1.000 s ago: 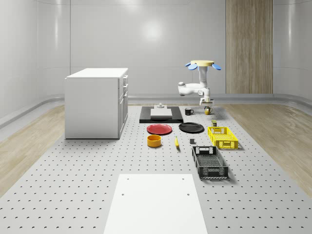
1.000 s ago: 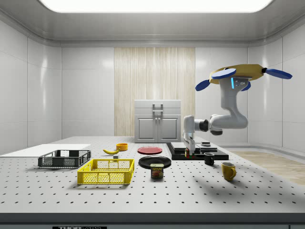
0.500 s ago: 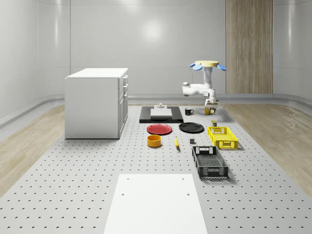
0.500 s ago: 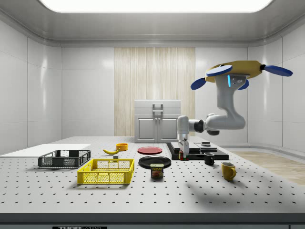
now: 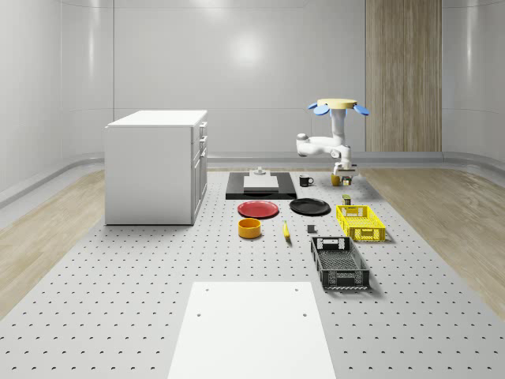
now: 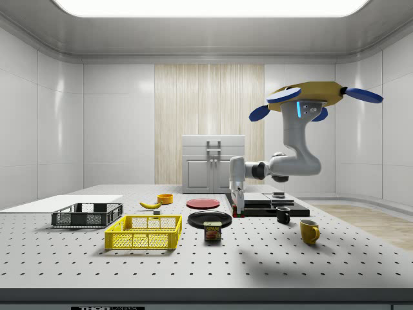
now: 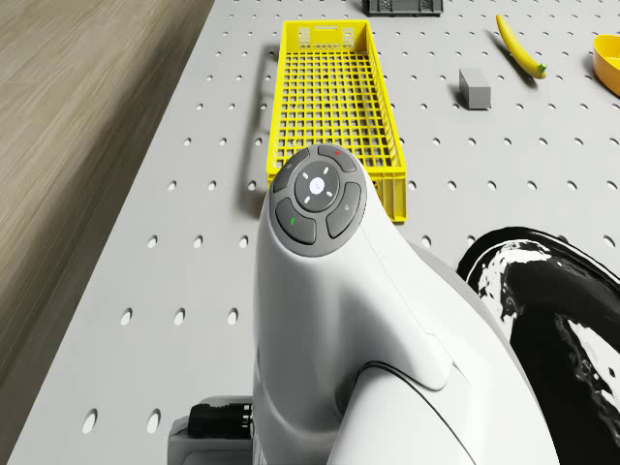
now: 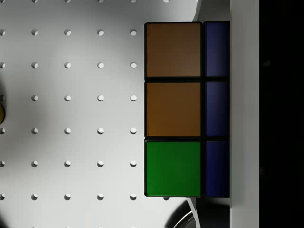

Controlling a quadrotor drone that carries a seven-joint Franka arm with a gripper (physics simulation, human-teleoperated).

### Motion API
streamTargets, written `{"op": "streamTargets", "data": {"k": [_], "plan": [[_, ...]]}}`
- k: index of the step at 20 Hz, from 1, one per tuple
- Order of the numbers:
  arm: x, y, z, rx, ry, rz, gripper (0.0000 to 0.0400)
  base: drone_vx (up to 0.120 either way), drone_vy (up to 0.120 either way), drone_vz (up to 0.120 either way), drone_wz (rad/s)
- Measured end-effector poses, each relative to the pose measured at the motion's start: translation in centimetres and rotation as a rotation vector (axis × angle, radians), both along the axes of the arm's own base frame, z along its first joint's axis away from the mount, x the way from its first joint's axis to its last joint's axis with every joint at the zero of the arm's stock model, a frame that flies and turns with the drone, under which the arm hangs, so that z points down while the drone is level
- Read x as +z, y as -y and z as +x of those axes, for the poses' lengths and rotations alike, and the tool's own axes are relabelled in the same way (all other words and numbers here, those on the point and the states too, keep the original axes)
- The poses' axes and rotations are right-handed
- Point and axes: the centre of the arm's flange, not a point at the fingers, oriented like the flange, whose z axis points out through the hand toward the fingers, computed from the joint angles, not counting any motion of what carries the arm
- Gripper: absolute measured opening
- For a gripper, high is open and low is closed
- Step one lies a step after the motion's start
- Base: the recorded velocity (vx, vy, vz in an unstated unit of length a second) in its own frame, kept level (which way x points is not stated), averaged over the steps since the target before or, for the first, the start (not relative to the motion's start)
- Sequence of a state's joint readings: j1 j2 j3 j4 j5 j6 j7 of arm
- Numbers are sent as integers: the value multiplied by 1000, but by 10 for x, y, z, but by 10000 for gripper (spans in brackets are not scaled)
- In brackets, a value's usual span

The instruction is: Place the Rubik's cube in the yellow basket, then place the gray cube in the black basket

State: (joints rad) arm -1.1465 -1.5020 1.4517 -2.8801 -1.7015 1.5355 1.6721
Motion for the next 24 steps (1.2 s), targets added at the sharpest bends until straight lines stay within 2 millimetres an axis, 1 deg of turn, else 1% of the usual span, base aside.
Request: {"op": "streamTargets", "data": {"k": [24], "plan": [[0, 0, 0, 0, 0, 0, 325, 120, 0, 0, 0]]}}
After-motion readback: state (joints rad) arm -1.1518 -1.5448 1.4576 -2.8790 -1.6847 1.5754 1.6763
